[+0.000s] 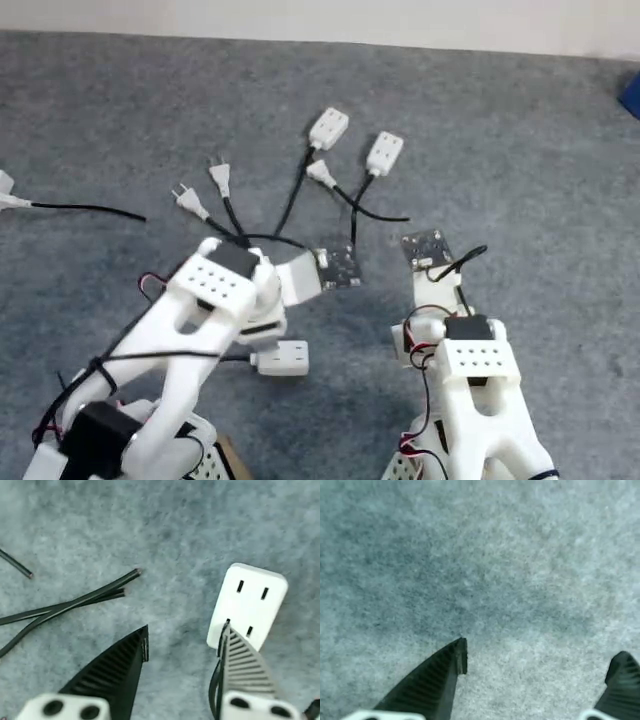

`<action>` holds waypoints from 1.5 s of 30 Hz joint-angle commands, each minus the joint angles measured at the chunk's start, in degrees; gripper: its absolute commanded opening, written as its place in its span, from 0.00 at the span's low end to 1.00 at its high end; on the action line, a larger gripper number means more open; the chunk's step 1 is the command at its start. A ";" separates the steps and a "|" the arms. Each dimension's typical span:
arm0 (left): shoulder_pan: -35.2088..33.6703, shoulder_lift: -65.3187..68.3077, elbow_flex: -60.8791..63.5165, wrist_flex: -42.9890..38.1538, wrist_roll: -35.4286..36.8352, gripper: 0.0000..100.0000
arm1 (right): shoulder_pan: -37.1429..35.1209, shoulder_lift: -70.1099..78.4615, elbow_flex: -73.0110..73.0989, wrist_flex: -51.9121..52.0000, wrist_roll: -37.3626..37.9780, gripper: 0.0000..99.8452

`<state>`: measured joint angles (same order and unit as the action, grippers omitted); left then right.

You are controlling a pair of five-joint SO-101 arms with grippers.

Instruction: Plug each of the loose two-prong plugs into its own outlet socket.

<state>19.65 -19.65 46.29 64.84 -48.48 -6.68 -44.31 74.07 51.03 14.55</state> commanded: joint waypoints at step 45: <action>8.84 18.77 -14.02 -1.49 2.29 0.24 | 0.31 0.22 -0.13 -0.75 0.79 0.41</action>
<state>25.98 -0.84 38.46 62.64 -46.81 -6.68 -44.31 74.07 51.03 14.55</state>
